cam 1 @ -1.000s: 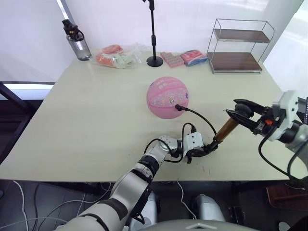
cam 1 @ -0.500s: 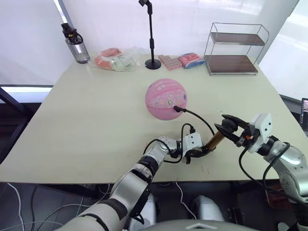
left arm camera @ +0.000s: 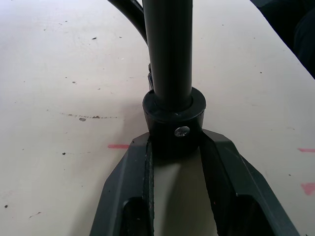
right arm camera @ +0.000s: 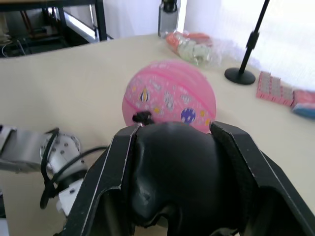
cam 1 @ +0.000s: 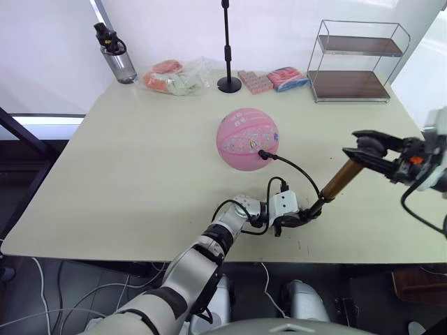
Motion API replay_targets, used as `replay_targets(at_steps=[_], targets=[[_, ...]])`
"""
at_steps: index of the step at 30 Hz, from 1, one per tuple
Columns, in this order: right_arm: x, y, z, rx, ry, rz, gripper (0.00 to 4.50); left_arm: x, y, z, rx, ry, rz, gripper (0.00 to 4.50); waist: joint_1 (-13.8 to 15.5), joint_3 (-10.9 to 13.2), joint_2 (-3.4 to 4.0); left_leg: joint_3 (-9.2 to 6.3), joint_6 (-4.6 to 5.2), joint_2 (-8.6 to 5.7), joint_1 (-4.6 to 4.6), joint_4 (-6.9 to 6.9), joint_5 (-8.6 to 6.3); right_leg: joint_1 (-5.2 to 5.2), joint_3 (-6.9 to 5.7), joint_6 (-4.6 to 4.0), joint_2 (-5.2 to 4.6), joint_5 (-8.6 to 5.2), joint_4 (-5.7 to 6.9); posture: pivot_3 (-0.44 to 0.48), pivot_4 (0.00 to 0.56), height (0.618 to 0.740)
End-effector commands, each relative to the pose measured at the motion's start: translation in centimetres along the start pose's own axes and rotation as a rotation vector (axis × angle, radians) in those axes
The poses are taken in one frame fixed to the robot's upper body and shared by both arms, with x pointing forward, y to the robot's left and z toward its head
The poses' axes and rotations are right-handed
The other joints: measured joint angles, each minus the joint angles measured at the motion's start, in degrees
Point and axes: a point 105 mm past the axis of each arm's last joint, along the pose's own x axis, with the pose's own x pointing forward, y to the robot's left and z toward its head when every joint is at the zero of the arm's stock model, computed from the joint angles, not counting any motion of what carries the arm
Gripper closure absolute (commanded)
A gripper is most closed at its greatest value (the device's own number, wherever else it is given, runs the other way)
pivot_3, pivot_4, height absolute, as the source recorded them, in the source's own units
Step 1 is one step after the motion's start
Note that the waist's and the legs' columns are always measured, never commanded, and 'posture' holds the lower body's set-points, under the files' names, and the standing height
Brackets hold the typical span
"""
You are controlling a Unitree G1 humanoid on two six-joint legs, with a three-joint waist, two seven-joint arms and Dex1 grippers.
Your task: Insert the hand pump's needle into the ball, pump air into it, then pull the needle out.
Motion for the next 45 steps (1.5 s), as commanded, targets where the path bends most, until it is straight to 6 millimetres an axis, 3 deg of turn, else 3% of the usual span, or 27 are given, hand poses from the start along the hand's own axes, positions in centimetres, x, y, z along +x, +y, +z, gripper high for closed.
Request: replay_targets(at_steps=[1, 5, 8, 13, 19, 29, 33, 36, 41, 45], targets=[[-1.7, -0.7, 5.6, -0.128, -0.118, -0.05, 2.71, -1.1, -3.5, -6.5, -0.148, 0.223, -0.078, 3.47, -0.01, 0.04, 0.01, 0.0, 0.0, 0.0, 0.0, 0.0, 0.0, 0.0, 0.0, 0.01, 0.0, 0.0, 0.0, 0.0, 0.15, 0.731], [-2.0, -0.6, 8.2, -0.154, -0.168, -0.05, 2.71, -1.0, -3.5, -6.5, -0.146, 0.222, -0.08, 3.47, -0.01, 0.21, -0.09, 0.0, 0.0, 0.0, 0.0, 0.01, 0.0, 0.0, 0.0, 0.03, 0.0, 0.03, 0.0, 0.0, 0.15, 0.731], [-1.9, -0.4, 8.3, -0.151, -0.155, -0.047, 2.71, -1.0, -3.5, -6.4, -0.145, 0.222, -0.079, 3.47, 0.03, 0.47, 0.09, 0.01, 0.0, -0.02, -0.07, 0.03, 0.0, -0.03, 0.02, 0.01, -0.04, 0.08, 0.0, 0.0, 0.15, 0.731], [-1.1, 0.1, 3.6, -0.098, -0.026, -0.039, 2.71, -1.0, -3.5, -6.4, -0.145, 0.221, -0.078, 3.47, 0.02, 0.46, 0.03, 0.02, 0.0, -0.06, -0.08, 0.03, 0.0, 0.0, 0.0, -0.12, -0.03, 0.17, -0.04, 0.0, 0.15, 0.731], [0.3, 0.7, -3.9, 0.015, 0.094, -0.078, 2.71, -0.9, -3.4, -6.3, -0.145, 0.219, -0.071, 3.47, -0.22, -0.06, -0.39, 0.02, 0.0, 0.04, 0.08, 0.04, 0.0, 0.08, 0.01, 0.12, 0.04, 0.03, 0.0, 0.0, 0.15, 0.731], [2.1, 3.0, -13.1, 0.123, 0.178, -0.073, 2.71, -0.7, -3.2, -6.2, -0.154, 0.213, -0.051, 3.47, -0.31, -0.65, -0.56, 0.02, 0.0, 0.1, 0.15, 0.06, 0.0, 0.12, -0.01, 0.12, 0.05, 0.04, 0.02, 0.0, 0.15, 0.731], [1.3, 4.5, -17.2, 0.095, 0.257, -0.063, 2.71, -0.6, -2.9, -6.0, -0.16, 0.204, -0.033, 3.47, -0.36, -1.08, -0.64, 0.01, 0.0, 0.13, 0.21, 0.05, 0.0, 0.17, -0.02, 0.12, 0.06, 0.04, 0.04, 0.0, 0.15, 0.731], [0.9, 3.8, -15.8, 0.107, 0.193, -0.093, 2.71, -0.6, -2.8, -5.9, -0.164, 0.201, -0.026, 3.47, -0.41, -1.13, -0.6, 0.05, -0.03, 0.14, 0.48, 0.05, -0.02, 0.4, 0.01, 0.13, 0.01, 0.03, 0.03, 0.0, 0.15, 0.731], [0.6, 2.5, -11.7, 0.043, 0.096, -0.082, 2.71, -0.4, -3.1, -5.9, -0.159, 0.199, -0.038, 3.47, -0.23, -0.88, -0.29, 0.08, -0.3, 0.18, 0.67, 0.04, -0.17, 0.54, 0.0, 0.13, -0.06, 0.02, 0.03, 0.0, 0.15, 0.731], [0.2, 1.3, -6.4, -0.008, 0.012, -0.066, 2.71, -0.4, -3.1, -5.8, -0.154, 0.197, -0.043, 3.47, 0.16, -0.59, 0.21, 0.05, -0.28, 0.1, 0.48, -0.01, -0.16, 0.43, -0.06, 0.13, -0.09, 0.03, -0.01, 0.0, 0.15, 0.731]])
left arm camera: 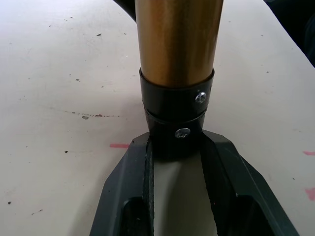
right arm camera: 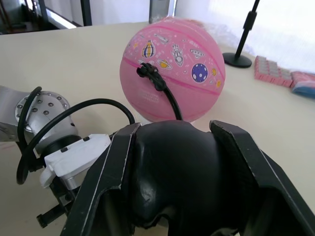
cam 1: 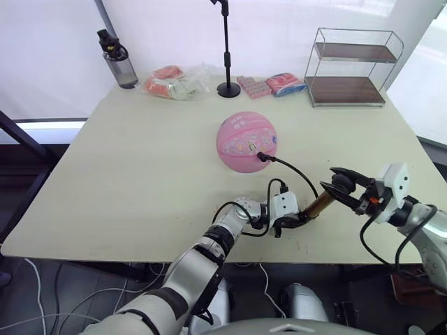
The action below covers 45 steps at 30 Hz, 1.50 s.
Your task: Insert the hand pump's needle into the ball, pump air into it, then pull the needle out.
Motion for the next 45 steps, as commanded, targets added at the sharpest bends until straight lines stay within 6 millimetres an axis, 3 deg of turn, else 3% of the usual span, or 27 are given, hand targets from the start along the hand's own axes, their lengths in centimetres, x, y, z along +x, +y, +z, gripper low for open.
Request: replay_targets(at_steps=[1, 6, 15, 19, 29, 31, 35, 40, 45], targets=[[-1.1, -1.1, 4.3, -0.04, -0.047, -0.009, 2.71, -0.7, -2.9, -5.5, -0.129, 0.182, -0.063, 3.47, 0.11, 0.04, 0.13, -0.01, 0.19, -0.04, -0.19, 0.02, 0.11, -0.15, -0.01, -0.01, -0.01, 0.01, 0.0, 0.0, 0.15, 0.731], [-2.0, -2.2, 9.8, -0.106, -0.106, 0.001, 2.71, -0.6, -3.0, -5.4, -0.126, 0.181, -0.07, 3.47, 0.32, 0.38, 0.01, -0.02, 0.29, -0.19, -0.49, 0.08, 0.16, -0.39, -0.03, -0.2, -0.01, 0.18, -0.02, 0.0, 0.15, 0.731], [-3.5, -2.7, 17.4, -0.212, -0.177, 0.006, 2.71, -0.6, -3.1, -5.4, -0.125, 0.181, -0.075, 3.47, 0.31, 0.85, 0.03, -0.03, 0.28, -0.12, -0.5, 0.09, 0.16, -0.39, -0.05, 0.03, -0.01, 0.06, -0.03, 0.0, 0.15, 0.731], [-3.3, -2.5, 17.9, -0.207, -0.176, 0.014, 2.71, -0.6, -3.1, -5.4, -0.124, 0.182, -0.077, 3.47, 0.38, 1.12, 0.03, 0.0, 0.29, -0.13, -0.55, 0.12, 0.16, -0.43, -0.01, 0.08, -0.03, 0.12, -0.03, 0.0, 0.15, 0.731], [-0.4, -1.1, 9.5, -0.086, -0.026, 0.075, 2.71, -0.4, -3.2, -5.4, -0.119, 0.184, -0.081, 3.47, -0.03, 0.91, -0.26, 0.01, 0.29, -0.18, -0.47, 0.11, 0.16, -0.32, -0.02, 0.11, 0.04, 0.11, -0.1, 0.0, 0.15, 0.731], [0.3, -0.8, 6.7, -0.056, 0.024, 0.076, 2.71, -0.4, -3.2, -5.4, -0.118, 0.184, -0.08, 3.47, -0.17, 0.76, -0.3, 0.0, 0.29, -0.09, -0.43, 0.11, 0.16, -0.3, -0.02, 0.13, 0.04, 0.11, -0.09, 0.0, 0.15, 0.731], [1.2, -0.3, 3.3, 0.001, 0.05, 0.072, 2.71, -0.5, -3.2, -5.4, -0.119, 0.185, -0.076, 3.47, -0.33, 0.34, -0.43, 0.0, 0.29, -0.05, -0.39, 0.11, 0.16, -0.3, -0.02, 0.12, 0.07, 0.11, -0.07, 0.0, 0.15, 0.731], [1.7, 0.2, -2.5, 0.056, 0.139, 0.042, 2.71, -0.4, -3.1, -5.4, -0.117, 0.184, -0.074, 3.47, -0.38, 0.06, -0.46, 0.01, 0.29, -0.02, -0.37, 0.11, 0.16, -0.3, -0.01, 0.09, 0.1, 0.13, -0.05, 0.0, 0.15, 0.731], [1.7, 1.6, -5.6, 0.064, 0.186, 0.066, 2.71, -0.4, -3.1, -5.4, -0.117, 0.187, -0.075, 3.47, -0.4, -0.32, -0.38, 0.0, 0.29, 0.0, -0.33, 0.11, 0.16, -0.29, -0.02, 0.09, 0.11, 0.12, -0.02, 0.0, 0.15, 0.731]])
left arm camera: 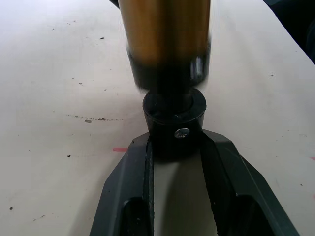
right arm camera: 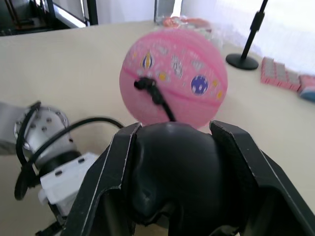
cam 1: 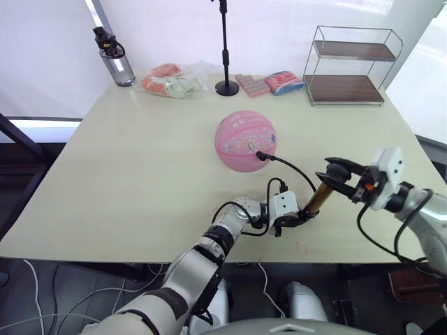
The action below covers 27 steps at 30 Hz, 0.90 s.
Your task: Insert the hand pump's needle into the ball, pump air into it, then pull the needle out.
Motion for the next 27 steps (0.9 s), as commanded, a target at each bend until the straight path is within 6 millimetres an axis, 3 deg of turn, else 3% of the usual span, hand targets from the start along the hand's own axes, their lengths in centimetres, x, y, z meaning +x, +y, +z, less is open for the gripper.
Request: replay_targets(at_steps=[1, 3, 9, 14, 27], targets=[[-0.3, 1.5, -5.0, 0.054, 0.162, 0.034, 2.71, -0.3, -3.3, -5.3, -0.118, 0.189, -0.091, 3.47, -0.01, -0.23, 0.08, 0.01, 0.0, 0.0, 0.02, 0.0, 0.0, 0.01, 0.02, 0.0, -0.01, 0.0, 0.0, 0.0, 0.15, 0.731], [-0.2, 1.4, -4.3, 0.043, 0.133, 0.031, 2.71, -0.4, -3.3, -5.3, -0.12, 0.193, -0.093, 3.47, 0.0, -0.32, 0.02, -0.01, -0.01, 0.02, 0.04, -0.01, 0.0, 0.02, 0.0, 0.0, 0.0, 0.0, 0.0, 0.0, 0.15, 0.731], [-0.7, -0.2, 0.8, -0.062, 0.045, 0.017, 2.71, -0.5, -3.4, -5.5, -0.122, 0.206, -0.101, 3.47, 0.03, -0.25, 0.16, -0.01, -0.01, 0.03, 0.01, 0.0, 0.0, 0.0, 0.0, -0.01, -0.01, 0.0, 0.0, 0.0, 0.15, 0.731], [-1.6, -1.5, 6.9, -0.093, -0.065, 0.003, 2.71, -0.5, -3.3, -5.6, -0.119, 0.212, -0.103, 3.47, 0.36, 0.22, 0.61, 0.0, 0.0, -0.08, -0.13, 0.0, 0.0, -0.1, 0.0, -0.23, -0.07, 0.14, 0.0, 0.0, 0.15, 0.731], [-4.7, -2.8, 16.2, -0.195, -0.168, -0.038, 2.71, -0.7, -3.5, -5.8, -0.119, 0.214, -0.109, 3.47, 0.39, 0.57, 0.53, -0.01, 0.0, -0.12, -0.15, 0.03, 0.0, -0.09, -0.01, -0.16, -0.09, 0.11, -0.02, 0.0, 0.15, 0.731]])
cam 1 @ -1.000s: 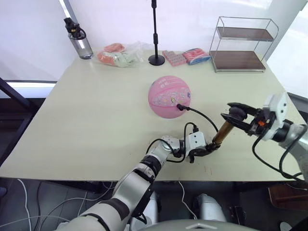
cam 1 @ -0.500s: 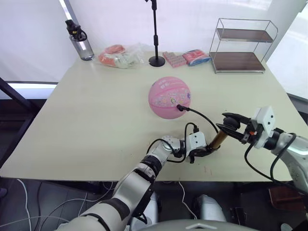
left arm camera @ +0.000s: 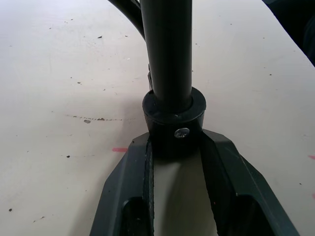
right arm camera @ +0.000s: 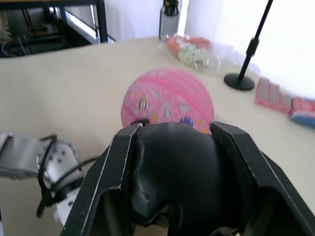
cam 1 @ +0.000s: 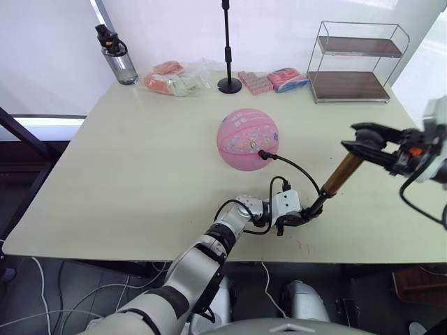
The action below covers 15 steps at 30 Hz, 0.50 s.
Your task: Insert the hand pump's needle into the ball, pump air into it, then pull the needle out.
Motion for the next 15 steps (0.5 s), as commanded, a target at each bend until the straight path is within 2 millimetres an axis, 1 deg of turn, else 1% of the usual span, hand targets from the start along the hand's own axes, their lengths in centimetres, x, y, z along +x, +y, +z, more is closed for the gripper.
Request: replay_targets(at_steps=[1, 5, 7, 9, 11, 13, 15], targets=[[-1.4, -0.5, 5.0, -0.138, -0.107, -0.064, 2.71, -0.9, -3.6, -6.4, -0.134, 0.219, -0.092, 3.47, -0.02, 0.03, -0.03, 0.0, 0.0, 0.0, 0.0, 0.0, 0.0, 0.0, 0.0, -0.01, 0.0, 0.01, 0.0, 0.0, 0.15, 0.731], [-1.4, -0.6, 6.5, -0.153, -0.137, -0.072, 2.71, -1.0, -3.6, -6.4, -0.134, 0.22, -0.093, 3.47, 0.0, 0.11, -0.06, 0.01, 0.0, 0.0, -0.02, 0.0, 0.0, -0.01, 0.01, 0.0, -0.01, 0.01, 0.0, 0.0, 0.15, 0.731], [-1.3, -0.4, 6.4, -0.148, -0.134, -0.068, 2.71, -1.0, -3.6, -6.4, -0.133, 0.221, -0.094, 3.47, 0.0, 0.18, -0.01, 0.02, 0.0, 0.0, -0.03, 0.0, 0.0, -0.02, 0.02, -0.01, -0.02, 0.01, 0.0, 0.0, 0.15, 0.731], [-0.9, -0.1, 4.8, -0.13, -0.086, -0.056, 2.71, -1.0, -3.7, -6.5, -0.133, 0.221, -0.094, 3.47, 0.02, 0.19, -0.01, 0.01, 0.0, -0.02, -0.05, 0.0, 0.0, -0.02, 0.01, -0.07, -0.02, 0.04, 0.0, 0.0, 0.15, 0.731], [-0.3, 0.3, 2.6, -0.112, -0.031, -0.044, 2.71, -1.0, -3.7, -6.4, -0.133, 0.221, -0.094, 3.47, 0.01, 0.16, -0.06, 0.01, 0.0, -0.03, -0.05, 0.0, 0.0, -0.02, 0.01, -0.07, -0.02, 0.04, -0.01, 0.0, 0.15, 0.731], [0.5, 0.9, -0.2, -0.073, 0.02, -0.034, 2.71, -1.0, -3.7, -6.5, -0.133, 0.221, -0.095, 3.47, -0.04, 0.08, -0.22, 0.01, 0.0, -0.07, -0.01, -0.01, 0.0, 0.01, 0.0, -0.01, 0.01, 0.0, -0.01, 0.0, 0.15, 0.731], [1.0, 1.3, -2.3, -0.027, 0.032, -0.03, 2.71, -1.0, -3.7, -6.5, -0.133, 0.22, -0.094, 3.47, -0.26, -0.17, -0.58, 0.0, 0.0, -0.03, 0.03, -0.01, 0.0, 0.03, -0.01, 0.15, 0.04, -0.09, -0.01, 0.0, 0.15, 0.731]])
